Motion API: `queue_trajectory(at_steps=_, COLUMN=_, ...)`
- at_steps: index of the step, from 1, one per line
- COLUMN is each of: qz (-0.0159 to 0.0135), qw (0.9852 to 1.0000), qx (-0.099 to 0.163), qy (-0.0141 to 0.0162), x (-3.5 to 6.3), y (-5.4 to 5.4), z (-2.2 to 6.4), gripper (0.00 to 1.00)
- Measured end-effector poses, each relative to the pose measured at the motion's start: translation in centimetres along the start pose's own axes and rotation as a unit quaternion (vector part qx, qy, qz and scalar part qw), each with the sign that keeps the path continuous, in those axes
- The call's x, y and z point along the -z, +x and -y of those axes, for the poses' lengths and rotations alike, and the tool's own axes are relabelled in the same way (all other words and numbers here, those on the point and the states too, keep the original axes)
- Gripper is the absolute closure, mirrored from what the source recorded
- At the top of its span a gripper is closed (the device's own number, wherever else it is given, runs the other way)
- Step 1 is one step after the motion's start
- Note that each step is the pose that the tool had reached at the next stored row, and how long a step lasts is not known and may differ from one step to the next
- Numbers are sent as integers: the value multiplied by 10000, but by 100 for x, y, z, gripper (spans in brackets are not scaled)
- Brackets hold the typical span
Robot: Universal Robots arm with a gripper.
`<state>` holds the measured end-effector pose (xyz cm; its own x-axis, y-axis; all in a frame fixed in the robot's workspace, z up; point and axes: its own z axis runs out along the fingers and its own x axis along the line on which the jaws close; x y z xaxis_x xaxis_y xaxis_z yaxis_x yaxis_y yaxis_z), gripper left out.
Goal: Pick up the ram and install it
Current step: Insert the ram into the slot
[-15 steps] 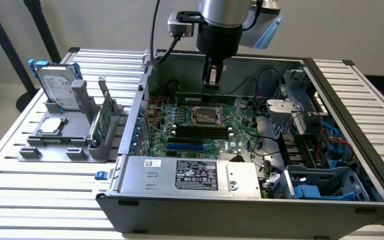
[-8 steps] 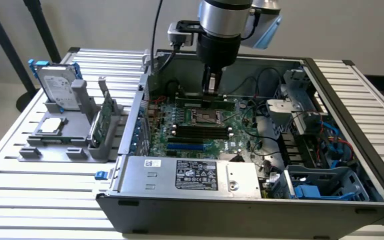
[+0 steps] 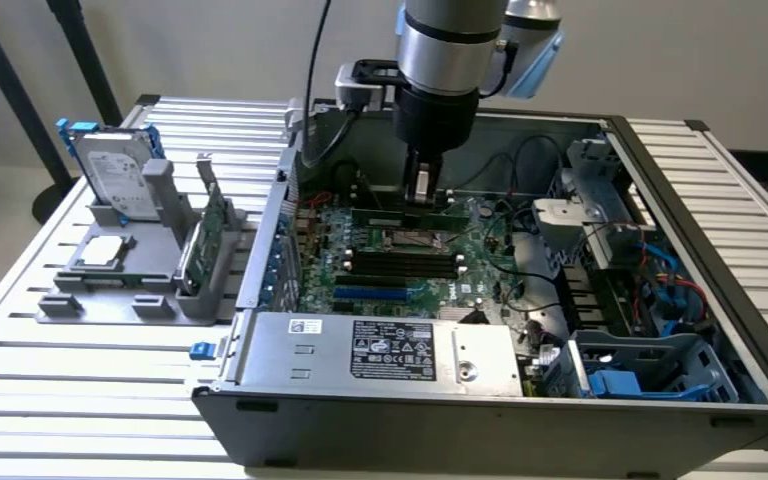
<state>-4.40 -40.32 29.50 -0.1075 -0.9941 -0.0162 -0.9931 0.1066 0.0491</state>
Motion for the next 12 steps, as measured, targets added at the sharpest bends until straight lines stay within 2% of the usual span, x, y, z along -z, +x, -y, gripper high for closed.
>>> queue_trajectory(at_steps=12, qz=5, qw=10000, qx=1, qy=0, x=-218, y=6, z=13, gripper=86)
